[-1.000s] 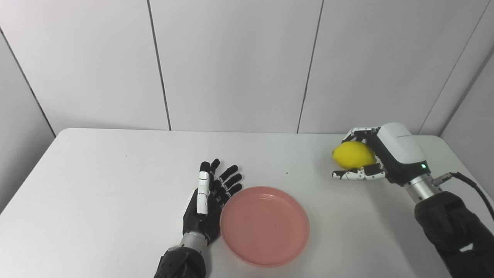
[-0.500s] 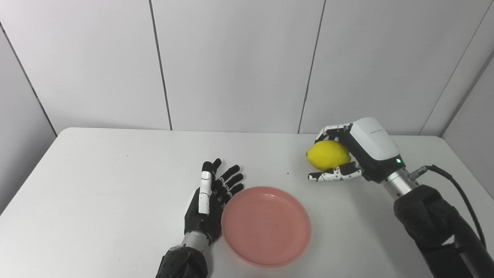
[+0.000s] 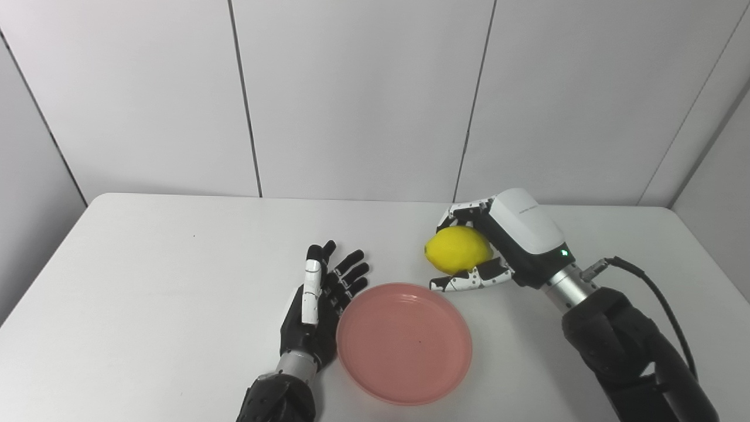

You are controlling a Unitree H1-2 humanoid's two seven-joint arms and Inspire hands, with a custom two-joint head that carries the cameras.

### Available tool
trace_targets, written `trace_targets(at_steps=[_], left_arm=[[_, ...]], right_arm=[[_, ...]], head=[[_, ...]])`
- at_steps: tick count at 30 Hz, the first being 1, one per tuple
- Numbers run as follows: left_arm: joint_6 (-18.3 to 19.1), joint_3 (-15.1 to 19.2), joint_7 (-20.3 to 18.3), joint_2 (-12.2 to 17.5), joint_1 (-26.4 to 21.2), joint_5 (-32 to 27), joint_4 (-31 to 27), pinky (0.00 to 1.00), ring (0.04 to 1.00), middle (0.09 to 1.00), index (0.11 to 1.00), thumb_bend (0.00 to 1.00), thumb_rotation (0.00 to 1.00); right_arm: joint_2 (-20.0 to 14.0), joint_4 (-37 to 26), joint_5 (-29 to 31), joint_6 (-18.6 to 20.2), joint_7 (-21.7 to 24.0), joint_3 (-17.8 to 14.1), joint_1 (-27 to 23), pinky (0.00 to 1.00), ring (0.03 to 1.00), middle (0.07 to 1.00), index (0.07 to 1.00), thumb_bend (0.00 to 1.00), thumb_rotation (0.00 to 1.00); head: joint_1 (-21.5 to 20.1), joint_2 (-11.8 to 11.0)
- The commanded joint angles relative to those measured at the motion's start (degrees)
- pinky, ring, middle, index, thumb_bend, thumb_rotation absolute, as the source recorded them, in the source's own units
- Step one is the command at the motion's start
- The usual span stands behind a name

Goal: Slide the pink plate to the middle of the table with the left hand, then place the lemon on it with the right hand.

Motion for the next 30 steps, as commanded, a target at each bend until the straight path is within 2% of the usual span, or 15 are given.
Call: trace_targets(at_steps=[1,5,17,20,30], left_arm=[[2.2,0.4,1.7,-3.7,2.1,0.1,1.8,0.88,0.836,0.833,0.976,0.76,0.88],[2.0,0.3,1.8,-3.6,1.9,0.5,2.0,0.85,0.822,0.826,0.971,0.76,0.89],[1.9,0.5,1.9,-3.7,1.8,0.5,2.2,0.86,0.817,0.823,0.966,0.75,0.88],[2.1,0.5,2.0,-3.8,1.9,0.4,2.0,0.86,0.813,0.824,0.964,0.75,0.87],[1.5,0.0,2.0,-3.9,2.0,0.9,2.4,0.87,0.823,0.825,0.967,0.74,0.89]], right_arm=[[-0.2,-2.3,0.1,-1.5,-0.1,0.0,-1.3,0.17,0.224,0.302,0.397,0.62,0.47],[0.1,-2.1,0.3,-2.3,0.2,0.8,-0.6,0.16,0.213,0.287,0.366,0.63,0.48],[1.4,-2.8,0.3,-2.4,0.8,1.3,0.0,0.17,0.219,0.293,0.391,0.62,0.48],[1.7,-2.8,0.3,-2.6,1.1,1.9,0.3,0.16,0.214,0.290,0.378,0.63,0.51],[0.6,-2.8,0.2,-4.1,2.9,3.8,0.7,0.16,0.213,0.288,0.378,0.61,0.49]], head=[[0.0,0.1],[0.0,0.0],[-0.3,0.0],[-0.3,0.0],[-0.4,0.1]])
